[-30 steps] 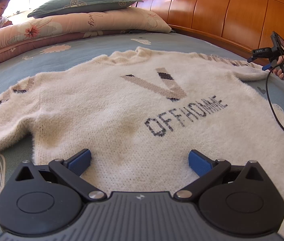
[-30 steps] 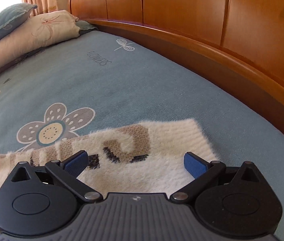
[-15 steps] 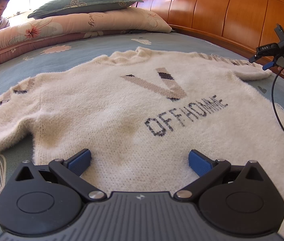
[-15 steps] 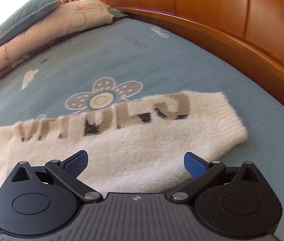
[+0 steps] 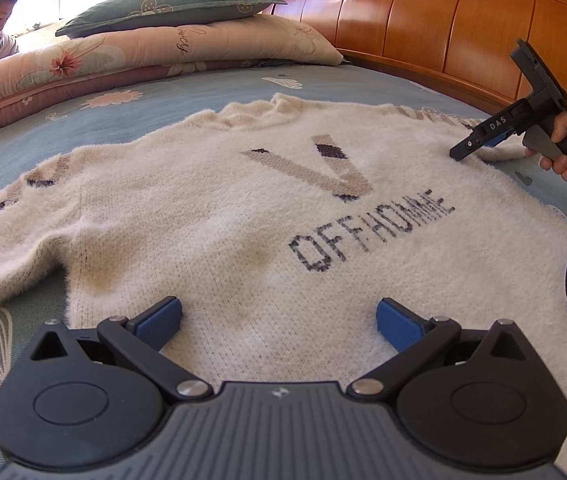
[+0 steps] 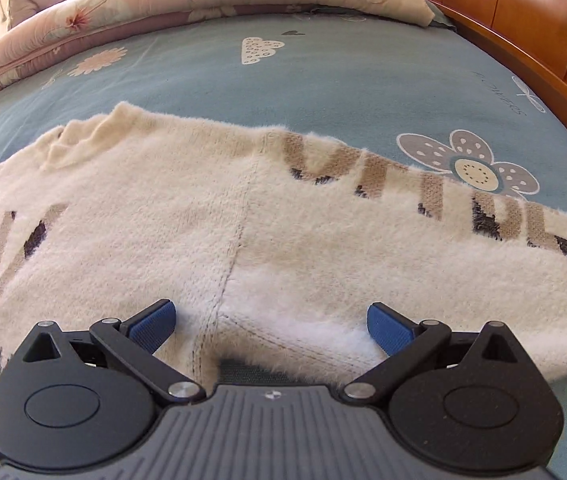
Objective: Fold clothes
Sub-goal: 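Lift the right gripper back over the sweater body, then move the left gripper over the sweater toward the lettered sleeve cuff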
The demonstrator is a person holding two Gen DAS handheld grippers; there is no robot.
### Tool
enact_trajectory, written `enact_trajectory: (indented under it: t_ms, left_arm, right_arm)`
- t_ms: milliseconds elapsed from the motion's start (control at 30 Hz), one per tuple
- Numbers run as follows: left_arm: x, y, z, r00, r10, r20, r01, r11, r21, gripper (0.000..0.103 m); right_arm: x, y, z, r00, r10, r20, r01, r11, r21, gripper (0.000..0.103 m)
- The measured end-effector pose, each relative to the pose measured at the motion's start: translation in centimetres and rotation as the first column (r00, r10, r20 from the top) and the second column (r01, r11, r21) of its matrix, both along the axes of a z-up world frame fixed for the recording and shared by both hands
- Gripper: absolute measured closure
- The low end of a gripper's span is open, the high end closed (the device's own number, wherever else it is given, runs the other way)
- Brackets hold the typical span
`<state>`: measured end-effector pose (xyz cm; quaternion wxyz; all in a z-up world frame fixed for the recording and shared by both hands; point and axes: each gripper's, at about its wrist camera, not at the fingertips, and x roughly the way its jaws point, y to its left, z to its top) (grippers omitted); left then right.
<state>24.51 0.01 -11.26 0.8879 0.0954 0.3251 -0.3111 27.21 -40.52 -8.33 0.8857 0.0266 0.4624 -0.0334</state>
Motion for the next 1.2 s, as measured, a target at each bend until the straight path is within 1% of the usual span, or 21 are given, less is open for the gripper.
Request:
enact_trajectory:
  t_ms: [67, 133, 233, 300, 433, 533, 600, 700, 733, 833, 900, 933, 967, 1033, 1200]
  left_arm:
    - [0.0, 0.0, 0.0, 1.000, 0.001, 0.000, -0.001, 1.000, 0.002, 0.001]
    - [0.0, -0.1, 0.0, 1.000, 0.001, 0.001, -0.001, 1.000, 0.004, 0.001]
    - [0.0, -0.1, 0.1, 1.000, 0.002, 0.000, -0.002, 1.000, 0.006, 0.001]
    - [0.0, -0.1, 0.1, 1.000, 0.001, 0.000, -0.001, 1.000, 0.004, 0.001]
    - [0.1, 0.0, 0.2, 1.000, -0.001, -0.005, 0.001, 1.000, 0.004, 0.001]
    - [0.1, 0.1, 0.3, 1.000, -0.001, -0.012, 0.001, 1.000, 0.002, 0.001]
    - [0.1, 0.2, 0.4, 1.000, 0.003, -0.016, -0.003, 1.000, -0.002, 0.001]
    - [-0.1, 0.3, 0.7, 1.000, 0.019, -0.013, -0.019, 1.000, -0.003, 0.001]
    - [-0.2, 0.3, 0.8, 1.000, 0.025, -0.011, -0.025, 1.000, -0.003, 0.001]
    - [-0.6, 0.8, 1.4, 0.999, 0.038, 0.013, -0.038, 0.999, -0.008, 0.001]
    - [-0.7, 1.3, 1.8, 0.999, 0.047, 0.019, -0.046, 0.999, -0.028, 0.001]
    - [-0.6, 1.7, 2.0, 0.998, 0.053, 0.020, -0.052, 0.998, -0.046, 0.001]
    - [-0.6, 1.9, 2.1, 0.998, 0.060, 0.020, -0.059, 0.997, -0.056, 0.001]
    - [-0.3, 2.4, 2.2, 0.996, 0.086, 0.008, -0.085, 0.994, -0.072, 0.001]
    - [0.7, 3.9, 2.6, 0.990, 0.143, -0.015, -0.144, 0.982, -0.118, 0.001]
  right_arm:
    - [-0.7, 0.8, -0.2, 1.000, 0.015, -0.014, -0.016, 0.998, -0.063, 0.000]
    - [-1.5, 1.3, 0.3, 0.999, 0.009, -0.031, -0.012, 0.996, -0.092, 0.000]
    - [-2.5, 2.6, 1.5, 0.996, -0.003, -0.084, -0.007, 0.993, -0.121, 0.000]
    - [-3.3, 3.9, 2.9, 0.997, 0.029, -0.077, -0.037, 0.994, -0.103, 0.000]
    - [-4.5, 7.6, 6.5, 0.994, 0.106, -0.030, -0.108, 0.991, -0.082, 0.000]
    - [-4.9, 11.1, 8.8, 0.989, 0.147, -0.029, -0.150, 0.981, -0.127, 0.000]
    - [-5.2, 13.2, 9.4, 0.986, 0.162, -0.027, -0.165, 0.975, -0.148, 0.000]
    - [-6.0, 16.3, 8.0, 0.984, 0.170, -0.051, -0.176, 0.972, -0.154, 0.000]
    - [-6.2, 17.3, 7.1, 0.984, 0.170, -0.061, -0.177, 0.973, -0.148, 0.000]
    - [-7.0, 19.4, 3.6, 0.985, 0.150, -0.088, -0.159, 0.982, -0.105, 0.000]
    - [-7.8, 20.6, 1.0, 0.986, 0.127, -0.111, -0.136, 0.987, -0.082, 0.000]
    - [-8.3, 20.8, 0.2, 0.991, 0.101, -0.089, -0.108, 0.991, -0.073, 0.000]
    - [-9.0, 20.7, 0.0, 0.997, 0.068, -0.046, -0.070, 0.996, -0.055, 0.000]
    - [-9.8, 20.3, -0.4, 1.000, 0.020, -0.007, -0.020, 1.000, -0.017, 0.000]
    - [-11.4, 20.5, -1.0, 0.996, -0.025, 0.080, 0.026, 0.999, -0.018, 0.000]
